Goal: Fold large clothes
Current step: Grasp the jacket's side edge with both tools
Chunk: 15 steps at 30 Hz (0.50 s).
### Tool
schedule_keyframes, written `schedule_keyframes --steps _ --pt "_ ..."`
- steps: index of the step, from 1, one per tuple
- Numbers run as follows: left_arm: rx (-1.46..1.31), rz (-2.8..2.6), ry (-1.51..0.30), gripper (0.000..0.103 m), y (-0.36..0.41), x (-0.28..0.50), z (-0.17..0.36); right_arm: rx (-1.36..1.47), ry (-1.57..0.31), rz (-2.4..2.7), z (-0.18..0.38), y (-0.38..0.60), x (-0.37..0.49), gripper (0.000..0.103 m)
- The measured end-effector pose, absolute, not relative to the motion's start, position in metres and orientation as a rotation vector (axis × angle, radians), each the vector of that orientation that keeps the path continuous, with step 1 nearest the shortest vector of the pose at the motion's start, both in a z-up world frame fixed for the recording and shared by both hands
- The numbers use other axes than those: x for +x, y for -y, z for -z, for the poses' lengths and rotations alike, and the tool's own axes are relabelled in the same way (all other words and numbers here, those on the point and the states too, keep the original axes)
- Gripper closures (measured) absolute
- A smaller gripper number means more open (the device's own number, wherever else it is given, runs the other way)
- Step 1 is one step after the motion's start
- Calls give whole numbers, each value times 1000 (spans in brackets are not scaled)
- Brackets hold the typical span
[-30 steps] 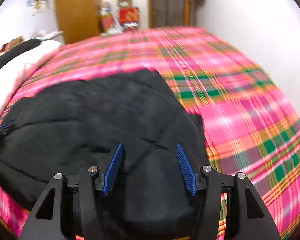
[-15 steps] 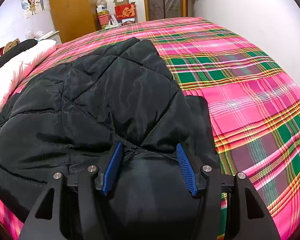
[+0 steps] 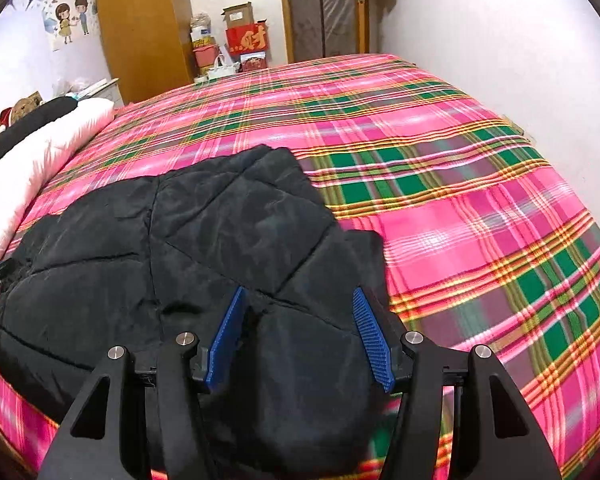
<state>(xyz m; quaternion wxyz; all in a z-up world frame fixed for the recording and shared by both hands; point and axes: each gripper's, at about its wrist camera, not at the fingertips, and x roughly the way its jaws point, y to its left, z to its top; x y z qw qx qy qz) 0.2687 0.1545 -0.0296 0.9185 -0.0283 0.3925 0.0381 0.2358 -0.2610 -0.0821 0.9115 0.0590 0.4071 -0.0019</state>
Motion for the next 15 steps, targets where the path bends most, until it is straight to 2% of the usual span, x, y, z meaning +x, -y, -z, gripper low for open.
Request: schedule_keyframes --steps 3,7,15 --pt "-110 -142 -855 35 -188 264 40 110 -892 4 101 267 238 45" --pt "-163 -140 -931 33 -213 263 65 119 -907 17 114 274 242 35" --pt "-251 -92 -920 33 -222 247 60 150 -934 11 112 280 242 35"
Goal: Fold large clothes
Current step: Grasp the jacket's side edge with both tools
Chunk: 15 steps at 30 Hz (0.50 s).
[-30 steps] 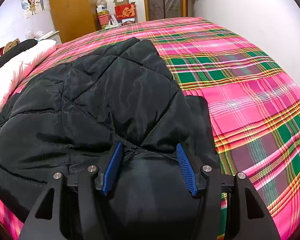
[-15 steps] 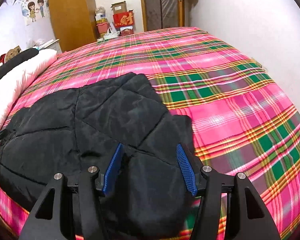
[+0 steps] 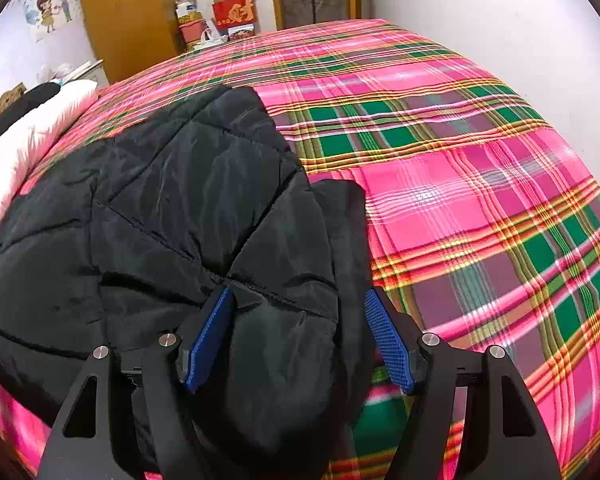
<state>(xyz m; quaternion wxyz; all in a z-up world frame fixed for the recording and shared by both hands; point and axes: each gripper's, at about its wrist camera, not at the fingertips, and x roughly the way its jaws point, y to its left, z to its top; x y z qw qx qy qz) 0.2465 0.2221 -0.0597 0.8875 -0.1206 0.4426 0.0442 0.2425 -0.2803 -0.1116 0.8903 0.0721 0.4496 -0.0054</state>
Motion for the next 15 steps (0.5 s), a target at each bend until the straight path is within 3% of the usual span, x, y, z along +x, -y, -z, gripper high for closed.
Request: schedule_keyframes --steps 4,15 --pt "-292 -62 -985 32 -228 246 75 210 -963 -43 122 293 235 35" --pt "-544 18 -1053 19 -247 277 123 314 -1017 -135 152 306 271 29"
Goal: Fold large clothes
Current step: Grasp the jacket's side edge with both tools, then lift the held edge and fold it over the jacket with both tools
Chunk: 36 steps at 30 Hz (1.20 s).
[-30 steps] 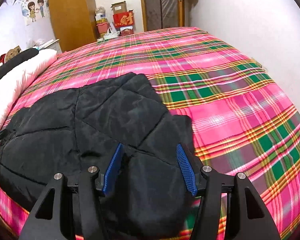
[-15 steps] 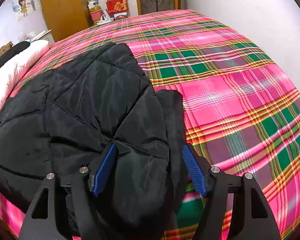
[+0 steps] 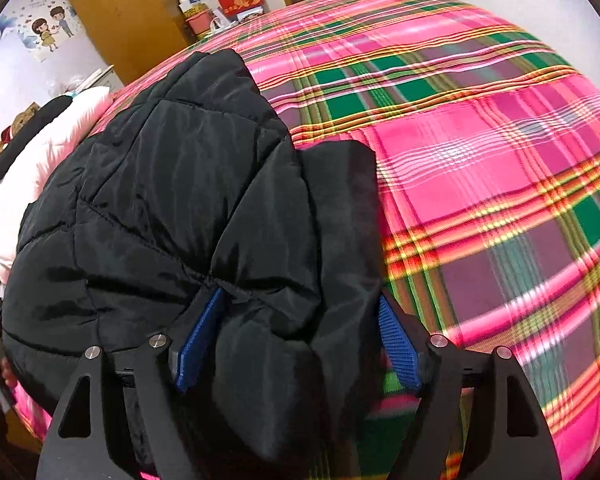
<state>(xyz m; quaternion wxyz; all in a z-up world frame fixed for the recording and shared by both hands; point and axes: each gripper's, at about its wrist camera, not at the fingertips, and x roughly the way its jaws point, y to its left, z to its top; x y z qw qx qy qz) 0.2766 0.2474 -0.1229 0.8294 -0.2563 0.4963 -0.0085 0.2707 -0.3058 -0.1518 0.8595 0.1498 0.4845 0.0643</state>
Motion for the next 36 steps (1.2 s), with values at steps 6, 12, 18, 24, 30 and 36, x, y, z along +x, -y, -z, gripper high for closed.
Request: schedule_keyframes --steps 6,12,18,24,30,36 --pt "-581 53 -1036 18 -242 292 134 402 -1040 -178 163 315 286 27" --pt "-600 69 -1053 20 -237 275 136 463 -1064 -219 166 321 274 34" --pt "-587 98 -1047 19 -234 291 140 490 -1061 -263 173 319 285 34" --pt "-573 104 -1044 28 -226 298 138 517 -1057 -296 172 316 292 47" --pt "-516 89 -1006 65 -212 293 118 484 -1050 -261 154 308 283 68" --pt "-525 79 -917 77 -219 275 77 433 -1023 -230 117 301 270 77"
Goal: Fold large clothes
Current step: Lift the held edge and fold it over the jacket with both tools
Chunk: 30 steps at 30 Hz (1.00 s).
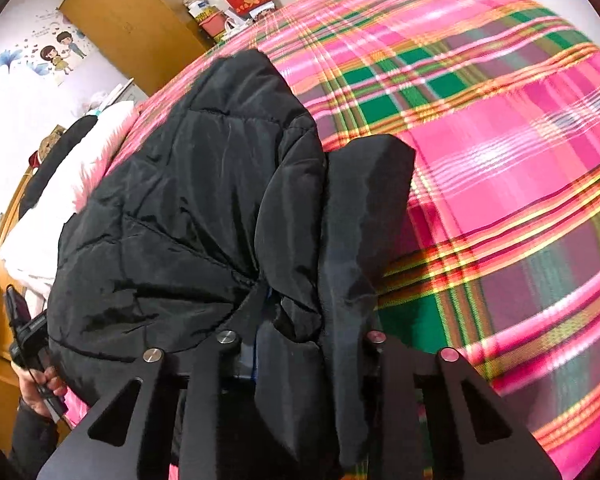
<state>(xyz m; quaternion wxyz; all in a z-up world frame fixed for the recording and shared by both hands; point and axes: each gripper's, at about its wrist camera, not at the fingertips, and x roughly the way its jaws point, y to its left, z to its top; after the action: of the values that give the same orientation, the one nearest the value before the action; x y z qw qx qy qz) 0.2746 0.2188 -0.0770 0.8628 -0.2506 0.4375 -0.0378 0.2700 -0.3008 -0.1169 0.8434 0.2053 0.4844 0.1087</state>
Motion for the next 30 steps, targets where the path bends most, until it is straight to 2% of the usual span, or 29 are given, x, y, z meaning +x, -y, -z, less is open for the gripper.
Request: schedule_keyframes --steps 14,24,30 --pt "-498 100 -831 78 -233 239 6 409 -948 -284 54 286 245 80" --pt "-433 66 -736 78 -288 245 -50 416 -885 -370 28 230 271 80" --pt "-415 37 -709 78 -326 261 -57 422 -868 -402 28 192 296 80"
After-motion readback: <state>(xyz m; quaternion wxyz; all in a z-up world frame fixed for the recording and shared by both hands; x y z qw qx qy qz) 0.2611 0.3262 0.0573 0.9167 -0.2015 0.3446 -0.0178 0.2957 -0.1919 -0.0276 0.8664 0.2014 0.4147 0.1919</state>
